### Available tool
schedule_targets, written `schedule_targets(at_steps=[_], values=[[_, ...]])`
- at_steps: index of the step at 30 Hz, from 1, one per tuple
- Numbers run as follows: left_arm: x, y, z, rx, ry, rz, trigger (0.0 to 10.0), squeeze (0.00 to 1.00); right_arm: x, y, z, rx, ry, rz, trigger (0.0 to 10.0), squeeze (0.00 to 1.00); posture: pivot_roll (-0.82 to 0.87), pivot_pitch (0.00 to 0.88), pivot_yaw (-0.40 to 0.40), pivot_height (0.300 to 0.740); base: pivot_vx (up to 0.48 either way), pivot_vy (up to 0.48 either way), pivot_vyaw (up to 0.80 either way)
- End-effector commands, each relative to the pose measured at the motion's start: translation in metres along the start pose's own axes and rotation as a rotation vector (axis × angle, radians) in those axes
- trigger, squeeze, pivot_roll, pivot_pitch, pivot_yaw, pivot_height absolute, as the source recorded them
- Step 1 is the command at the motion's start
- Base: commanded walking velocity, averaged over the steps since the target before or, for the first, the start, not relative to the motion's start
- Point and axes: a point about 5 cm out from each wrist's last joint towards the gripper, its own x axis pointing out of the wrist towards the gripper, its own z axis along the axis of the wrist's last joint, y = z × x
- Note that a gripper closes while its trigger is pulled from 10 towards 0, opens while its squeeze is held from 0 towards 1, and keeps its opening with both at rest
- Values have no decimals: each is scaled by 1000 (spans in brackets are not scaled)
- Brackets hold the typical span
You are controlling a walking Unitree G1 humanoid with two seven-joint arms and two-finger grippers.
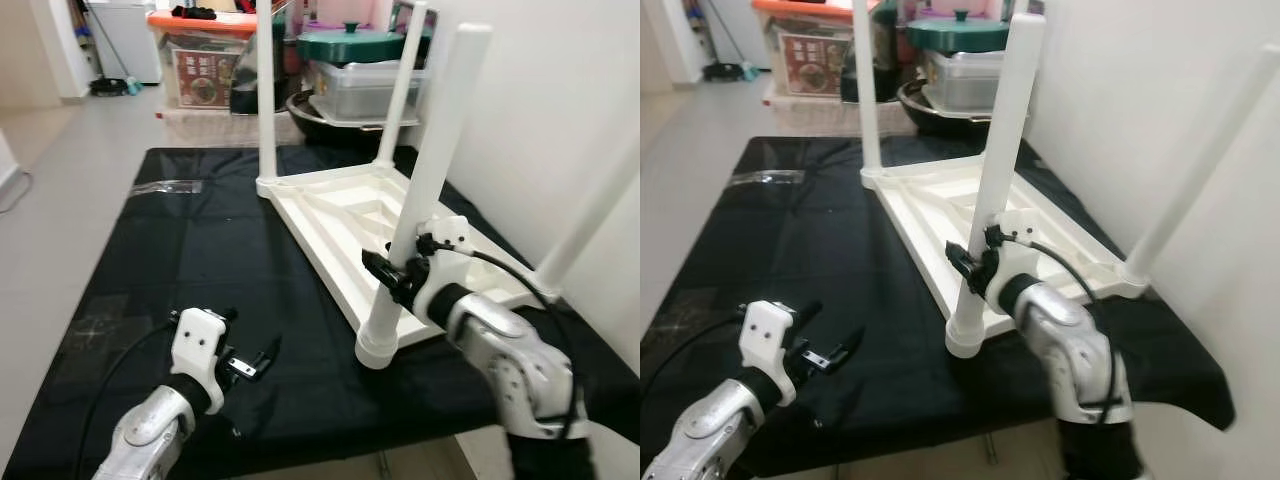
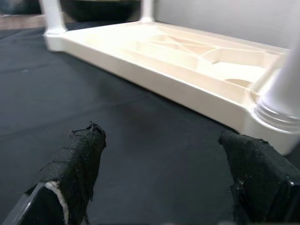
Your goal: Building children table
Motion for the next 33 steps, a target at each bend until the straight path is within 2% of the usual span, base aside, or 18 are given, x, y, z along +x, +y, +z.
schedule_targets(at_steps=[1, 2, 4, 8, 9, 10, 14, 16, 19, 20, 22, 27, 28, 29, 30, 31, 32, 33], values=[[-1, 2, -4, -8, 8, 9, 10000, 0, -5, 19, 15, -90, -67, 274, 10000, 0, 61, 0, -103, 740, 0, 0, 0], [-1, 2, -4, -8, 8, 9, 10000, 0, -5, 19, 15, -90, -67, 274, 10000, 0, 61, 0, -103, 740, 0, 0, 0], [0, 0, -4, -3, 7, 4, 10000, 0, -3, 30, 10, -133, -4, 482, 10000, 0, 80, 0, -117, 740, 0, 0, 0], [1, 0, -3, -5, 2, 10, 10000, 0, 4, 35, 5, -104, 26, 524, 10000, 0, 85, 0, -124, 740, 0, 0, 0], [0, 1, -3, -2, 5, 14, 10000, 0, 10, 35, 0, -91, 42, 481, 3451, 0, 85, 0, -124, 740, 0, 0, 0], [0, 1, -4, 2, 8, 16, 10000, 0, 15, 34, -3, -90, 52, 447, 0, 0, 85, 0, -124, 740, 0, 0, 0], [-3, 1, -4, 2, 9, 19, 10000, 0, 24, 22, -11, -22, 65, 271, 0, 0, 94, 0, -126, 740, 0, 0, 0], [-5, 0, -5, -1, 15, 14, 10000, 0, 32, -6, -28, 31, 144, -136, 0, 0, 85, 0, -121, 740, 0, 0, 0], [-4, -1, -7, 3, 20, 5, 10000, 0, -6, -51, -63, 141, 324, -878, 0, 0, 78, 0, -122, 740, 0, 0, 0], [-4, -1, -7, 3, 20, 5, 10000, 0, -6, -51, -63, 141, 324, -878, 0, 0, 78, 0, -122, 740, 0, 0, 0], [-1, -1, -4, 0, 10, 13, 10000, 0, -42, -53, -77, 129, 376, -1145, 0, 0, 82, 0, -117, 740, 0, 0, 0], [0, -2, -6, 1, 18, 1, 10000, 0, -42, -35, -79, 138, 372, -1104, 706, 0, 71, 0, -103, 740, 0, 0, 0], [1, -3, -7, 5, 21, -9, 10000, 0, -29, -22, -74, 168, 331, -963, 10000, 0, 62, 0, -101, 740, 0, 0, 0], [2, -3, -7, 6, 21, -15, 10000, 0, -16, -12, -66, 185, 268, -810, 10000, 0, 65, 0, -98, 740, 0, 0, 0], [2, -3, -7, 6, 21, -15, 10000, 0, -16, -12, -66, 185, 268, -810, 10000, 0, 65, 0, -98, 740, 0, 0, 0], [2, -3, -7, 4, 19, -16, 10000, 0, -7, -3, -56, 185, 199, -687, 10000, 396, 65, 0, -98, 740, 0, 0, 0], [2, -3, -7, 4, 19, -16, 10000, 0, -7, -3, -56, 185, 199, -687, 10000, 396, 65, 0, -98, 740, 0, 0, 0], [3, -3, -6, 2, 17, -15, 10000, 0, -3, -1, -51, 204, 163, -635, 10000, 1000, 60, 0, -95, 740, 0, 0, 0]])
